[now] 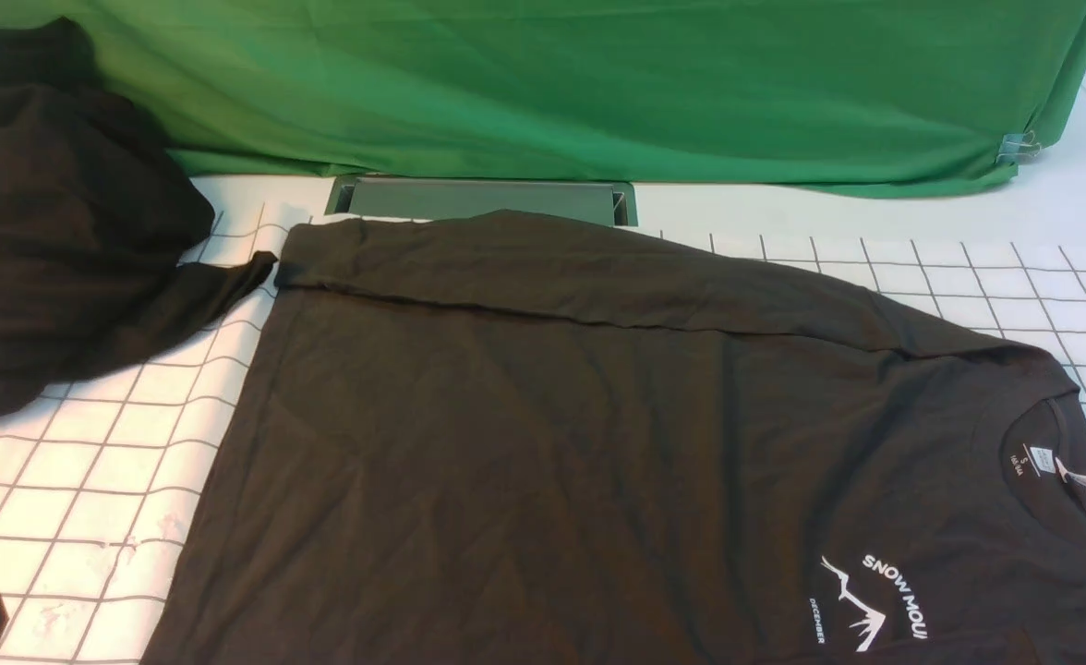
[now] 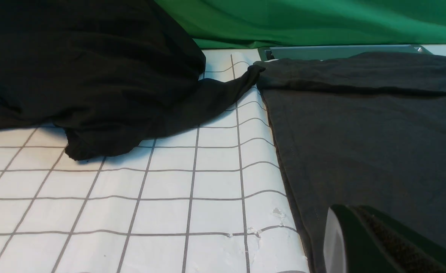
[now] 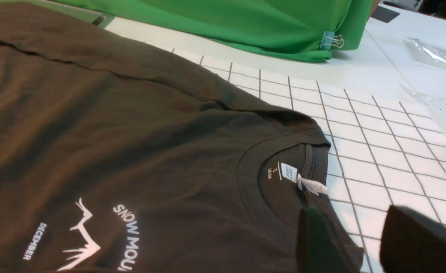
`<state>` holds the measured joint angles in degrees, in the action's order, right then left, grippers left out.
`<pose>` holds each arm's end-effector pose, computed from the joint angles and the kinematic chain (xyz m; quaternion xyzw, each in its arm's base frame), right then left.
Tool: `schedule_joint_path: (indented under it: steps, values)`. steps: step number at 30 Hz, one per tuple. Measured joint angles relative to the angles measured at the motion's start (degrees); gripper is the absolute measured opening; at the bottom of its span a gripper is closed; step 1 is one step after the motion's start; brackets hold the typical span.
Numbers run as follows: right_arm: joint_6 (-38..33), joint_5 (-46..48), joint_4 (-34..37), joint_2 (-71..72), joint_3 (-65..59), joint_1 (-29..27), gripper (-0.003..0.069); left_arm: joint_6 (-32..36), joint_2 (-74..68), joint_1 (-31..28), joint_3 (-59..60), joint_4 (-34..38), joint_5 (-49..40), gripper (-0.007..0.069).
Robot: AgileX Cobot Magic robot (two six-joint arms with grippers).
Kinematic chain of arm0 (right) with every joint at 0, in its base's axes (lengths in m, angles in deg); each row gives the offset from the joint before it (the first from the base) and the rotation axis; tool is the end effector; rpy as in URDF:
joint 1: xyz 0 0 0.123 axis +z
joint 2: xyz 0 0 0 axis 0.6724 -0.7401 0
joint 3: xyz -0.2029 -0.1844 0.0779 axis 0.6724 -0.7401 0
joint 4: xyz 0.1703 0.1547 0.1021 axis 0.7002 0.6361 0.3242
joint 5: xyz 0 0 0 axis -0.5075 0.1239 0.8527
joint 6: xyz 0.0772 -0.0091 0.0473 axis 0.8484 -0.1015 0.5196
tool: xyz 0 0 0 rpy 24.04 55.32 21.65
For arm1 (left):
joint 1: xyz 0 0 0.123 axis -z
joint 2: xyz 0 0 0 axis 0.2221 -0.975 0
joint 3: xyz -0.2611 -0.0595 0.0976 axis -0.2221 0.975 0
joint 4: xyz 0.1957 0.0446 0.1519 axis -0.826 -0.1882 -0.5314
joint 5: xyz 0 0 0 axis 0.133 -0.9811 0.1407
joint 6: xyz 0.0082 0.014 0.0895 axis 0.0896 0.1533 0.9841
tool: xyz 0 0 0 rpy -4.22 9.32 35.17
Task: Fold a long-sleeved shirt over a white checkered tablecloth.
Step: 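Grasp the left edge of the dark T-shirt lying flat on the table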
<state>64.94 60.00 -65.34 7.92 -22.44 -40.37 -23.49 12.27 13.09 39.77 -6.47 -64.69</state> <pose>0.0556 0.0014 0.1878 -0.0558 0.7632 -0.0286 0.6431 0.0556 -0.0013 0.1895 0.0174 0.7591 0.0037 0.6507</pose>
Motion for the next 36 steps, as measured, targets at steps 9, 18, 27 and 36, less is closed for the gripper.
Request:
schedule_joint_path:
  steps: [9, 18, 27, 36]
  values:
    - [0.0, 0.0, 0.0, 0.0, 0.0, 0.0, 0.0242, 0.0, 0.0, 0.0, 0.0, 0.0, 0.0, 0.0002]
    - [0.0, 0.0, 0.0, 0.0, 0.0, 0.0, 0.0242, 0.0, 0.0, 0.0, 0.0, -0.3, 0.0, 0.0002]
    - [0.0, 0.0, 0.0, 0.0, 0.0, 0.0, 0.0242, -8.3, 0.0, 0.0, 0.0, 22.1, 14.3, 0.0002]
    - [0.0, 0.0, 0.0, 0.0, 0.0, 0.0, 0.0242, -12.5, 0.0, 0.0, 0.0, 27.6, 25.9, 0.0002]
